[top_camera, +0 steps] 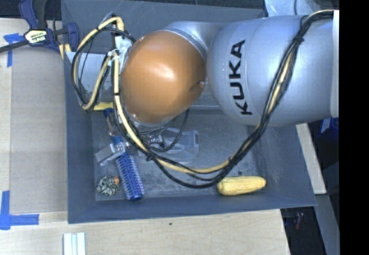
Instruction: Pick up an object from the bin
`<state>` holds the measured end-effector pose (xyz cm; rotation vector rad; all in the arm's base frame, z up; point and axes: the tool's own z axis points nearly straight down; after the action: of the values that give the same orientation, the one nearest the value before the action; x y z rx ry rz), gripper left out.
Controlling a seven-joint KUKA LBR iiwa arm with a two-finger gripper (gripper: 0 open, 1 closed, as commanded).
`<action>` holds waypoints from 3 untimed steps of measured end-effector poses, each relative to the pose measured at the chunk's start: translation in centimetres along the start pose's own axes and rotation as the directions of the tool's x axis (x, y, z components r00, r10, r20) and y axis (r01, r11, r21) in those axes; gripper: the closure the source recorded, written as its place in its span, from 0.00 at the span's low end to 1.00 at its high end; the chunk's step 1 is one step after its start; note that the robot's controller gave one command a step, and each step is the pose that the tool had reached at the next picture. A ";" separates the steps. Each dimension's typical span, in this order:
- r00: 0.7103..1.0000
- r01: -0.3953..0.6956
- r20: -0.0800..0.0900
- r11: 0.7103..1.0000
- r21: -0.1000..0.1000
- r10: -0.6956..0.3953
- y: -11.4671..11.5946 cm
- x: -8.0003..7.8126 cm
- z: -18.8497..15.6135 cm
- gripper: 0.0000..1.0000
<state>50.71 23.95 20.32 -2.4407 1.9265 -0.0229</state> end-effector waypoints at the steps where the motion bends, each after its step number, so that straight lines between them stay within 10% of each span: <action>1: 0.998 0.065 0.001 0.998 0.001 -0.065 1.5 0.4 5.4 0.00; 3: 0.933 0.360 0.000 0.933 0.000 -0.360 1.6 -0.1 12.1 0.00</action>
Offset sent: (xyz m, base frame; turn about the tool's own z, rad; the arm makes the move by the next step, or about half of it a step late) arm 0.0006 0.0047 -0.0258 -0.1917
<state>49.50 23.82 8.14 -2.7546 1.4484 -0.0317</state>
